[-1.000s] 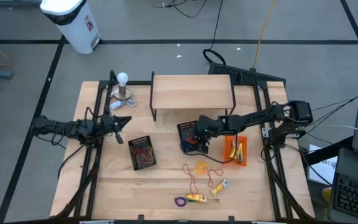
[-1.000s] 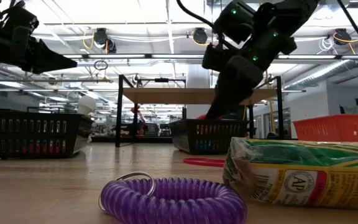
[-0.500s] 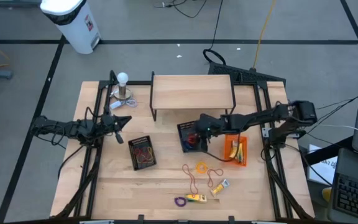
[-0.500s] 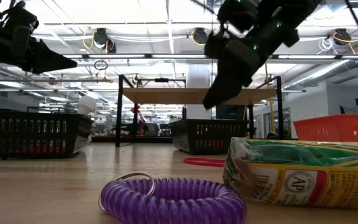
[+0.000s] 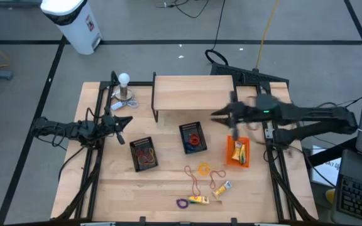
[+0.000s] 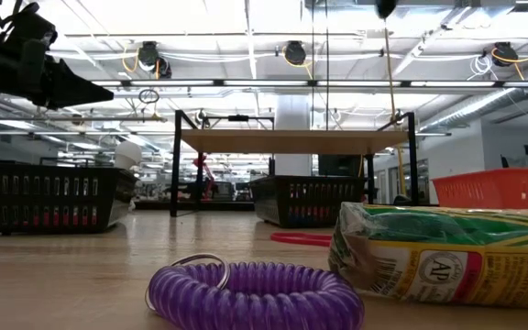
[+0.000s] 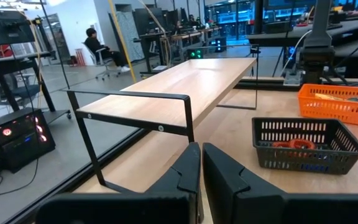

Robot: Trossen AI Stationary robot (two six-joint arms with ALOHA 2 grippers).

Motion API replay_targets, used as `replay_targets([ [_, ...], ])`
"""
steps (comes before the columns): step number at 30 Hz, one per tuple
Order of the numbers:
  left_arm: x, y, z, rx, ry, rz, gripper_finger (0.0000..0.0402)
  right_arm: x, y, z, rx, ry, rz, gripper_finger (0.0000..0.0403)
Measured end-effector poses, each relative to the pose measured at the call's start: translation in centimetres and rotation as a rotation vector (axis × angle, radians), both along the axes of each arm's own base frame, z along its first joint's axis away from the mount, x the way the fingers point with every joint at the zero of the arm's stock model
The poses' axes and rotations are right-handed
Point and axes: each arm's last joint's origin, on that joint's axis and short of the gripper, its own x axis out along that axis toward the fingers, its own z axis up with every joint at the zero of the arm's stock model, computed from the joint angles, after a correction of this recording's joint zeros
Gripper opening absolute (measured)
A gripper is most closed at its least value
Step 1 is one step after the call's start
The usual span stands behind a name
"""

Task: Pick & Place Office Desk Supplies
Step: Put the crayon box into the orange bin

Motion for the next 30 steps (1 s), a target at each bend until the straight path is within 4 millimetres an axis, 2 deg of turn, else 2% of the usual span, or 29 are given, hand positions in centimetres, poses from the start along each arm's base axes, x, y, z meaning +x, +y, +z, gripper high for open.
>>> replay_targets([
  [3,0.0,0.0,0.0,-0.003,-0.001,0.000,0.0021,-2.7,0.3,1.1,-0.007,-0.064,0.012,0.0009],
  [6,0.0,0.0,0.0,0.000,0.000,0.000,0.0021,-5.1,0.7,1.0,0.006,-0.127,0.026,0.0011],
  [13,0.0,0.0,0.0,0.001,0.001,-0.001,0.0021,-9.3,0.8,-1.7,0.056,-0.273,0.026,0.0002],
  [22,0.0,0.0,0.0,0.003,0.002,-0.001,0.0021,-11.5,0.9,-5.8,0.093,-0.307,0.028,0.0001],
  [30,0.0,0.0,0.0,0.000,0.000,-0.001,0.0021,-13.2,0.9,-7.3,0.107,-0.380,0.030,0.0000],
])
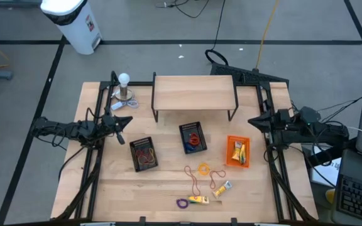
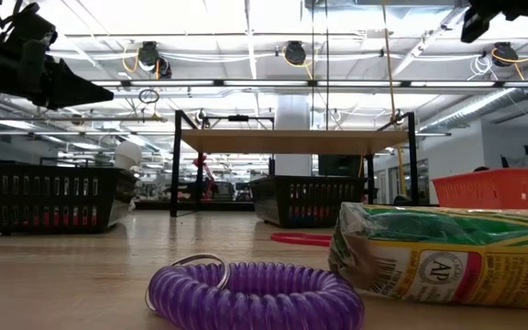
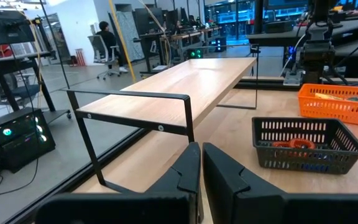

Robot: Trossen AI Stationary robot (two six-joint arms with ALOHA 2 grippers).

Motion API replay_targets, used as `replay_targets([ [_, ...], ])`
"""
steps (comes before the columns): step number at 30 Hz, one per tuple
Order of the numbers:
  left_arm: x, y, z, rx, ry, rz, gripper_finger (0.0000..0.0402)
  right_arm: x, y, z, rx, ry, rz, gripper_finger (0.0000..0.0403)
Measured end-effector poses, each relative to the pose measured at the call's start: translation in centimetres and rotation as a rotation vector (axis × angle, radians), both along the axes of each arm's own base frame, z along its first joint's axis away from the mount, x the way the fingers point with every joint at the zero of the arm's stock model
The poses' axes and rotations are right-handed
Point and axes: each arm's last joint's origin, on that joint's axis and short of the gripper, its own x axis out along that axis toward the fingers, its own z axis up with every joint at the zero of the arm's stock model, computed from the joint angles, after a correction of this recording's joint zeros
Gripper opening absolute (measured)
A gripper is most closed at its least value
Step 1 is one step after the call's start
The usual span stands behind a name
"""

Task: Pick & Place Office Desk Supplies
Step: Put the crayon box into the orange bin

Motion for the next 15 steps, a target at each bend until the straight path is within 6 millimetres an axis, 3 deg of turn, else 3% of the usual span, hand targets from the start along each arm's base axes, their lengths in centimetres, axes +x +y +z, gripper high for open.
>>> replay_targets([
  [6,0.0,-0.1,0.0,-0.074,-0.036,-0.033,0.0021,-0.2,-0.1,-2.4,0.009,0.053,-0.020,0.0000],
  [12,0.3,-0.7,-0.3,-0.074,0.004,-0.267,0.0021,0.6,-0.2,-4.4,0.032,0.150,-0.044,0.0000],
  [15,0.3,-0.8,-0.4,-0.080,0.020,-0.285,0.0021,1.1,-0.2,-5.6,0.046,0.168,-0.040,0.0000],
])
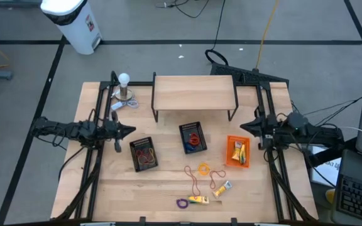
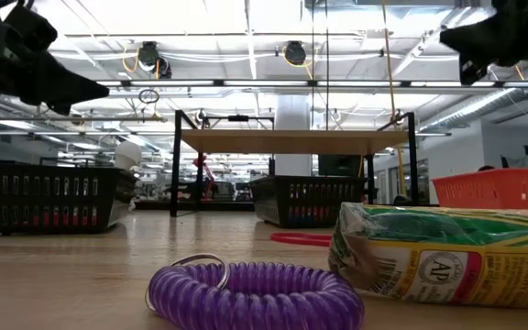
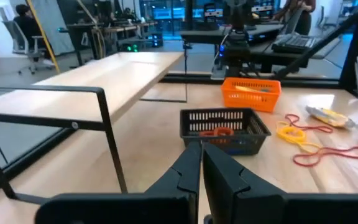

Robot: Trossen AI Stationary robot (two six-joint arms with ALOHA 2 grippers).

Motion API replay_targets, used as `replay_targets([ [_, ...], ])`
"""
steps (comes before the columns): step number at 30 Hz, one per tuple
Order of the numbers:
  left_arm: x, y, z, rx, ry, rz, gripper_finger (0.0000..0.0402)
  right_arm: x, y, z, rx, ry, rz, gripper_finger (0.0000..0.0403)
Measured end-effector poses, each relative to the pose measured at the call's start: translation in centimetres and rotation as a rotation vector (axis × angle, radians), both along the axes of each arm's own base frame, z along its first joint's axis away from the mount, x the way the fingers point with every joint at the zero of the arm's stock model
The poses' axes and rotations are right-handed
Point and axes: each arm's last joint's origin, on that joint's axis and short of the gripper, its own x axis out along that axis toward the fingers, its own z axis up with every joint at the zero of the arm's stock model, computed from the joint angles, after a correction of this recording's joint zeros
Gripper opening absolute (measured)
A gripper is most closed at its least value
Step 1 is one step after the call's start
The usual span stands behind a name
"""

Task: Pick & Place Office Desk Supplies
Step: Put the crayon box into the orange bin

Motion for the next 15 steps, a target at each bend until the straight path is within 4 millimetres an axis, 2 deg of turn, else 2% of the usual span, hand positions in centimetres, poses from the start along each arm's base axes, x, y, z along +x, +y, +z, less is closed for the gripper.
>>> replay_targets([
  [8,0.0,0.1,-0.1,0.013,0.015,0.042,0.0021,1.7,0.2,-4.3,0.054,-0.025,0.082,0.0000],
  [15,0.0,0.3,0.3,0.147,0.006,0.090,0.0021,1.7,0.0,-4.0,0.054,-0.081,0.043,0.0000],
])
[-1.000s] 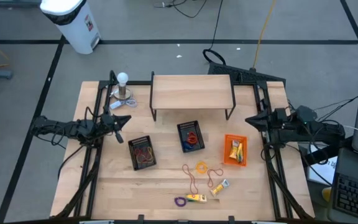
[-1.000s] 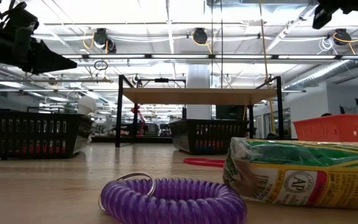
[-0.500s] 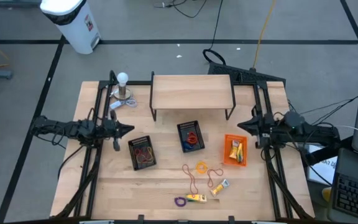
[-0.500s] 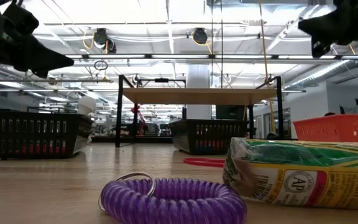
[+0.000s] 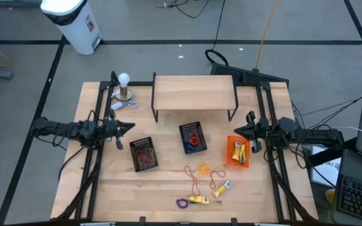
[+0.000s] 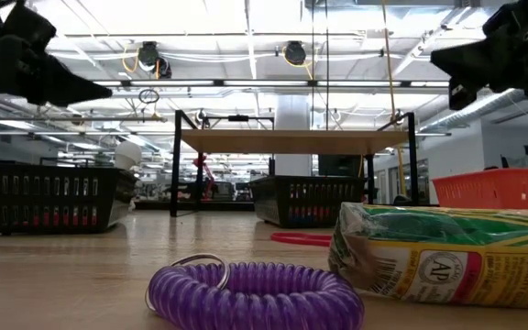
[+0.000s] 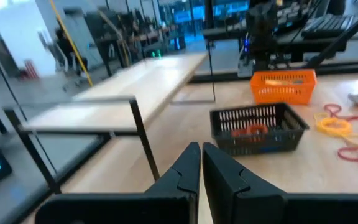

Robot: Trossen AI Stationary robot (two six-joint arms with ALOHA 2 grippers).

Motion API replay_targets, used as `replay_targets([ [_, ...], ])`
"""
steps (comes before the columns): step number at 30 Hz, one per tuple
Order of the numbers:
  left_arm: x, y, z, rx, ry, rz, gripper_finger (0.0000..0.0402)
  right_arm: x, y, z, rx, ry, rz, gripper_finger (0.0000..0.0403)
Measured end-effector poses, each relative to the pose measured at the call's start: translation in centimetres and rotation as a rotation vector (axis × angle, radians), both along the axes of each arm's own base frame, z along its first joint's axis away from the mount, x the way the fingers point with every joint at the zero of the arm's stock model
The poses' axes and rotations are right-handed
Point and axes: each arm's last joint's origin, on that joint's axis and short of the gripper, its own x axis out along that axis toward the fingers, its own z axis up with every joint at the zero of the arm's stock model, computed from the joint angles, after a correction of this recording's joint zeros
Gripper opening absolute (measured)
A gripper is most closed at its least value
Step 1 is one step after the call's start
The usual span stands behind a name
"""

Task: Pick & Place Office Desk Supplies
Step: Put the crayon box into the orange bin

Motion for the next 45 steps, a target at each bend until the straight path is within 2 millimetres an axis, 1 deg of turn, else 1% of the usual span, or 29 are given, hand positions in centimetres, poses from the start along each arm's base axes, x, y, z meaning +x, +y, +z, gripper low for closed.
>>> replay_targets([
  [3,0.0,0.0,0.6,0.025,-0.049,-0.002,0.0021,0.0,0.0,0.1,0.000,-0.015,-0.017,0.0000],
  [7,0.0,0.0,1.0,-0.048,-0.110,0.001,0.0021,0.0,0.0,0.1,-0.001,-0.013,-0.016,0.0000],
  [22,0.0,0.0,0.9,-0.210,-0.150,0.003,0.0021,0.0,0.0,0.0,-0.014,-0.011,-0.013,0.0000],
  [29,0.0,0.0,0.8,-0.240,-0.150,0.005,0.0021,0.0,0.0,0.3,-0.008,-0.038,-0.008,0.0000],
  [33,0.0,0.0,0.7,-0.238,-0.137,0.006,0.0021,0.4,0.3,0.1,-0.021,0.014,0.000,0.0000],
  [35,0.0,0.0,0.5,-0.235,-0.122,0.007,0.0021,0.7,0.4,-0.1,-0.037,0.090,-0.003,0.0000],
  [39,0.0,0.0,0.2,-0.228,-0.087,0.010,0.0021,1.3,0.8,2.5,-0.069,0.183,-0.021,0.0000],
  [40,0.0,0.0,0.1,-0.228,-0.083,0.011,0.0021,1.5,0.9,3.0,-0.076,0.221,-0.025,0.0000],
  [43,0.0,0.0,0.1,-0.230,-0.077,0.012,0.0021,2.5,1.3,3.9,-0.112,0.386,-0.019,0.0001],
  [45,0.0,0.0,0.1,-0.230,-0.078,0.012,0.0021,3.2,1.8,5.0,-0.128,0.464,-0.003,0.0006],
])
